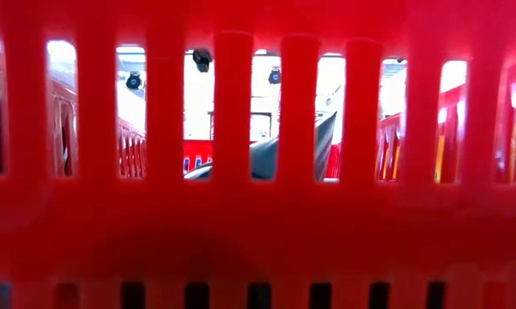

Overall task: Pick & Place Travel size toiletries
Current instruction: Put the green shampoo into the green bin

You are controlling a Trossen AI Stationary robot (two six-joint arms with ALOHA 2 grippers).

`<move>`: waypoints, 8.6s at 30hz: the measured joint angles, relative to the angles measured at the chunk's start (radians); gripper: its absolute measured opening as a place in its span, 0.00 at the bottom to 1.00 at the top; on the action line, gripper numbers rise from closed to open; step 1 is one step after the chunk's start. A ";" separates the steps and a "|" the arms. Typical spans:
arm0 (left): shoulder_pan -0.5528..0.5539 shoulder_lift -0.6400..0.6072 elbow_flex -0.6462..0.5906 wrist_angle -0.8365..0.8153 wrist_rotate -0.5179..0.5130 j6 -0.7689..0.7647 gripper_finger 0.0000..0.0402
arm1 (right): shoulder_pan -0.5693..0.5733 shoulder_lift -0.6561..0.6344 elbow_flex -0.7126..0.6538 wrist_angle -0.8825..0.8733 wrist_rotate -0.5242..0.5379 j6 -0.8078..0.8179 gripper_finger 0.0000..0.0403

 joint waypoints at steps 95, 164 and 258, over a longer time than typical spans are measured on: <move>0.000 -0.145 0.000 -0.338 -0.023 0.138 0.47 | 0.166 -0.223 -0.001 -1.186 -0.119 0.701 0.40; -0.001 -0.144 0.000 -0.390 -0.034 0.131 0.47 | 0.105 -0.360 0.000 -0.859 0.154 0.158 0.27; -0.001 0.000 0.001 -1.233 -0.247 -0.934 0.47 | 0.105 -0.360 0.000 -0.960 0.158 0.057 0.27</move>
